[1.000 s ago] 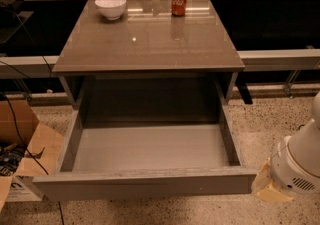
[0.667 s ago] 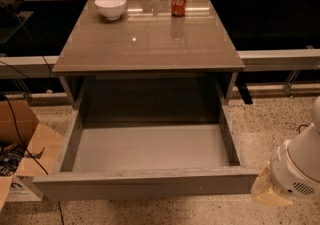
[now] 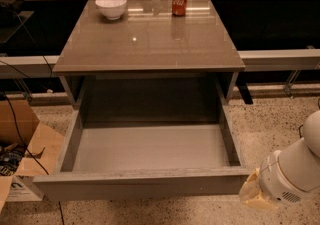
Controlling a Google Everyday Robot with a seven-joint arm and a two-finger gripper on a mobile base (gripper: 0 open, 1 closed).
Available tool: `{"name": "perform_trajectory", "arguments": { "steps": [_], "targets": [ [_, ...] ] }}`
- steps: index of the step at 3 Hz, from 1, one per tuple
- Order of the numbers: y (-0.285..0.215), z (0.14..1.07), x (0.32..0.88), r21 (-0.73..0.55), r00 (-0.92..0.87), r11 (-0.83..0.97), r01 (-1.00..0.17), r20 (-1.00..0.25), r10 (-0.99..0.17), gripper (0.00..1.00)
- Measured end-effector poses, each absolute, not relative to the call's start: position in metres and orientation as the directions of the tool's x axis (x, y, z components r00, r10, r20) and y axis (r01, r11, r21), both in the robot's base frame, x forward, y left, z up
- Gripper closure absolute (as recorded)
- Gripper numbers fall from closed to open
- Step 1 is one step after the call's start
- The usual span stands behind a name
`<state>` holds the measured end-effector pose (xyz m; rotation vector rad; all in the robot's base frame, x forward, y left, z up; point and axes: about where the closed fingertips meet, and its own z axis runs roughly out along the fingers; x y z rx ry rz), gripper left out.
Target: Close top drawer
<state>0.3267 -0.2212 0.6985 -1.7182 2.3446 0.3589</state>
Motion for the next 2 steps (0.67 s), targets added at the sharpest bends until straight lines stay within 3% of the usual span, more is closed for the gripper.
{"name": "perform_trajectory", "arguments": {
  "steps": [2],
  "targets": [
    [-0.185,0.675,0.374,0.006,-0.227,0.253,-0.968,-0.456,-0.86,1.0]
  ]
}}
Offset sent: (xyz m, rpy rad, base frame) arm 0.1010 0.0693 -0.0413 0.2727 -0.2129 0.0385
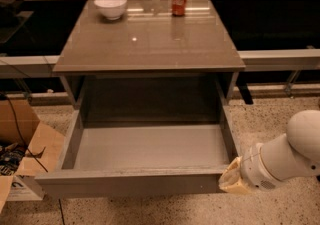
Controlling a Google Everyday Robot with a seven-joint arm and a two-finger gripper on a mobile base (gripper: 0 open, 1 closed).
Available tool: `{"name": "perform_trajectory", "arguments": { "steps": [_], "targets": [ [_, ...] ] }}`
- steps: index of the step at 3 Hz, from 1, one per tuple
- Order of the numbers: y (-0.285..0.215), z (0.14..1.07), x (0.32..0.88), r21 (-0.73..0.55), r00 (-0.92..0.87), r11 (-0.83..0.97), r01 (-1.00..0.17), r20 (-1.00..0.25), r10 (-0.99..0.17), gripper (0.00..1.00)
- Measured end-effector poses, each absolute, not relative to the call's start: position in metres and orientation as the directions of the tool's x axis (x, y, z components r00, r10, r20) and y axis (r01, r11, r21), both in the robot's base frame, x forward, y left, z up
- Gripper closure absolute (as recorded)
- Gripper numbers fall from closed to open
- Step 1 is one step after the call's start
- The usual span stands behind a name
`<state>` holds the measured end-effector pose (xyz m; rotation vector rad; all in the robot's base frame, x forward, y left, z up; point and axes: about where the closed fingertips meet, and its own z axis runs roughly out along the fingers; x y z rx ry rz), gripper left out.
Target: Close top drawer
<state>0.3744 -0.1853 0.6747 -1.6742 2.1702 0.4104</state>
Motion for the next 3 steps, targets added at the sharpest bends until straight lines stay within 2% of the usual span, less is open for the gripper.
{"name": "perform_trajectory", "arguments": {
  "steps": [1,2,3],
  "targets": [
    [-0.17,0.681,0.402,0.003,-0.206,0.236,-0.972,-0.498,-0.842,1.0],
    [-0.17,0.681,0.402,0.003,-0.206,0.236,-0.972,-0.498,-0.842,1.0],
    [-0.164,0.685,0.414,-0.073,-0.177,0.242,-0.967,-0.488,-0.854,1.0]
  ]
}}
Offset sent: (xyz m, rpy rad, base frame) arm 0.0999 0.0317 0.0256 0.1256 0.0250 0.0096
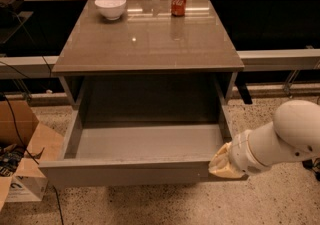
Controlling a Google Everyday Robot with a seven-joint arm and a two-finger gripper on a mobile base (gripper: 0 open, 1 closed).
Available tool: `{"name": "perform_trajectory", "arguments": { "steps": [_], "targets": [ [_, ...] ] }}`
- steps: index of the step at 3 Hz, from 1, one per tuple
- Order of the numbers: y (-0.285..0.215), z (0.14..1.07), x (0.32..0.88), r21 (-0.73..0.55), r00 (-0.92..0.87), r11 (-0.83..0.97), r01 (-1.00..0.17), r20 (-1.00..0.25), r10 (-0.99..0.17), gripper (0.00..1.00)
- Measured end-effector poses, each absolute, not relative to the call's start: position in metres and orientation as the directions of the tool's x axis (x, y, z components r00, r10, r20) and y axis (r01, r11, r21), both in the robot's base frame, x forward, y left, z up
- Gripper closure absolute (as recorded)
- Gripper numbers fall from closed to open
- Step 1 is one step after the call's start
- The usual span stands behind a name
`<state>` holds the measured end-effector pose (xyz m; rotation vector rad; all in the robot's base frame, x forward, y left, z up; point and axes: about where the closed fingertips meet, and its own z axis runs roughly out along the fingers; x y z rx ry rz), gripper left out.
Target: Close top drawer
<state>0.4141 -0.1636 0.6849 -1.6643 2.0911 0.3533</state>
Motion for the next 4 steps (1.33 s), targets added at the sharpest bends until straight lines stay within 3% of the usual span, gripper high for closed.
{"name": "perform_trajectory", "arguments": {
  "steps": [3,4],
  "targets": [
    [-0.155,0.678,0.436,-0.126,-0.132,0.221,-0.967,-0.494,-0.859,1.0],
    [-0.149,0.67,0.456,-0.145,-0.111,0.213,-0.966,-0.511,-0.852,0.84]
  ]
}}
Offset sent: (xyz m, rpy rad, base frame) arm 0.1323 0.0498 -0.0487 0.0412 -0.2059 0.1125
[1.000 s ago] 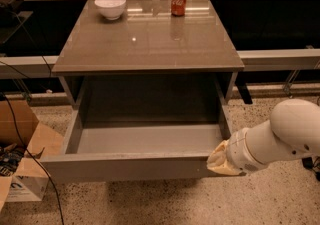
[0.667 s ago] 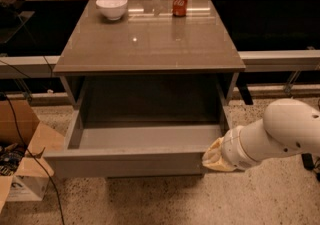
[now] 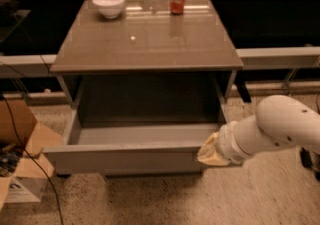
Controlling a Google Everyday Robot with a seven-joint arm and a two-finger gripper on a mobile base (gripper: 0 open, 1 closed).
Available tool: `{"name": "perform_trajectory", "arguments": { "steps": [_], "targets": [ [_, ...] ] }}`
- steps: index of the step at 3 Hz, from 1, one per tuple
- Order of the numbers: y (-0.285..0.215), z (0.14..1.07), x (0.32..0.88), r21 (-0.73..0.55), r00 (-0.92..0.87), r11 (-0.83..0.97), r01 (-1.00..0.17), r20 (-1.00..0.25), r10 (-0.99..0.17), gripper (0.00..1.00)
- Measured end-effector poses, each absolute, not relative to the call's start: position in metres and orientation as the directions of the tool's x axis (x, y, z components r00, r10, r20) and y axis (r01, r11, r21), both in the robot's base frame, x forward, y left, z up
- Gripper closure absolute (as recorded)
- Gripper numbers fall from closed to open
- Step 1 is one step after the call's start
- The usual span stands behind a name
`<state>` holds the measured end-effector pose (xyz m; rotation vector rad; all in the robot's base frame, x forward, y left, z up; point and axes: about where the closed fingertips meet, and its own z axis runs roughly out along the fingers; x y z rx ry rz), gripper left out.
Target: Close top drawer
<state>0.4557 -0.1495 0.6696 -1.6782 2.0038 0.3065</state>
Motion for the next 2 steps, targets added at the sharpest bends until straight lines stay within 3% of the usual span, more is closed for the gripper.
{"name": "perform_trajectory", "arguments": {
  "steps": [2],
  "targets": [
    [-0.141,0.664,0.482,-0.174,-0.08,0.2,-0.964,-0.528,-0.846,0.37]
  ]
}}
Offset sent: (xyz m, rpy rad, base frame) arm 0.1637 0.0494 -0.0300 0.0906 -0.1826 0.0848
